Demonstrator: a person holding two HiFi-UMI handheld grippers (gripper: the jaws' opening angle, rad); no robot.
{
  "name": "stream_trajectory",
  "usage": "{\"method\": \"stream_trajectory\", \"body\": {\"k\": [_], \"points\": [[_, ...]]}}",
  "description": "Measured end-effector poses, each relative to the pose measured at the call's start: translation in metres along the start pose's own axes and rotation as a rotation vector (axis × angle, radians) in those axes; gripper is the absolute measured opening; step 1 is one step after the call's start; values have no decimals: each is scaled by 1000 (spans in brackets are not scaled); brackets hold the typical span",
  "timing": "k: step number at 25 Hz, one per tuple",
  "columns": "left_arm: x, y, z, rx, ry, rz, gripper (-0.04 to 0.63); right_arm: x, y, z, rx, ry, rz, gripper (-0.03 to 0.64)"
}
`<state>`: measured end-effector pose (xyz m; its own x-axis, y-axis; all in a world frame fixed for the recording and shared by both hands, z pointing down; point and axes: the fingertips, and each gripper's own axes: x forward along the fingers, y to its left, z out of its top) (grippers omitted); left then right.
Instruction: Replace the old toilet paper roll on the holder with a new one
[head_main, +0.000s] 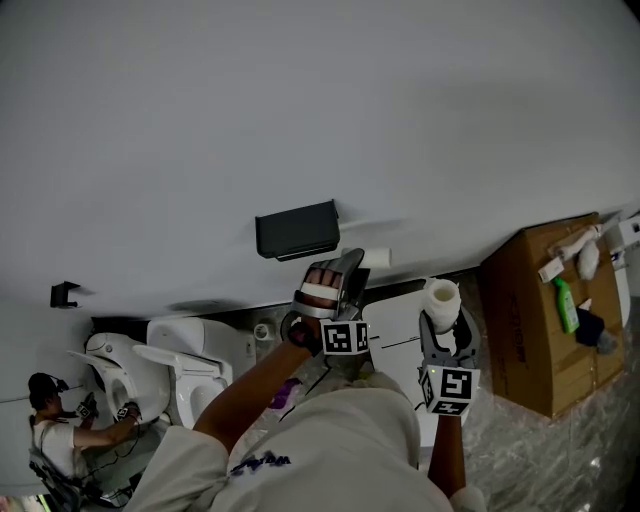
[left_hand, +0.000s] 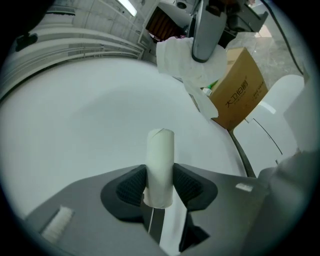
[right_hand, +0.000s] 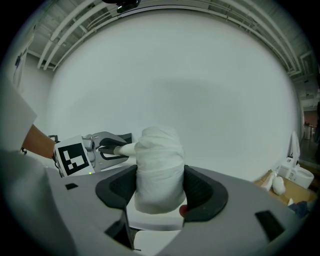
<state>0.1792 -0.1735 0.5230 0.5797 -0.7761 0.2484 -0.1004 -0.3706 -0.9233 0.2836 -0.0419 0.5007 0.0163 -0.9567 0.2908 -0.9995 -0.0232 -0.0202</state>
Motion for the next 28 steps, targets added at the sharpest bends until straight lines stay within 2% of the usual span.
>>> {"method": "stream_trajectory", "body": {"k": [4,9,15,17,19,23,26,28], "points": [[-12,8,1,-140,-3,18,173,-2,3,4,-25,4,15,282],[-39,27,-6,-405,-41,30,173,2,12,20,-54,-9,50,282],[-87,53,-45,-700,-16,76,173,9,40,31,-91,-4,127,282],[-99,63,-56,-802,-37,103,173,14,51,36,-106,-8,156,282],[-112,72,-63,-865,-76,129,173,17,63,42,-117,-17,181,282],[-137,92,-72,-933,-153,175,173,26,82,57,-139,-48,212,282],[-152,102,-73,-1013,-237,177,175,32,86,69,-151,-85,206,282],[-159,104,-80,-1056,-245,183,175,34,85,76,-133,-109,193,282]]}}
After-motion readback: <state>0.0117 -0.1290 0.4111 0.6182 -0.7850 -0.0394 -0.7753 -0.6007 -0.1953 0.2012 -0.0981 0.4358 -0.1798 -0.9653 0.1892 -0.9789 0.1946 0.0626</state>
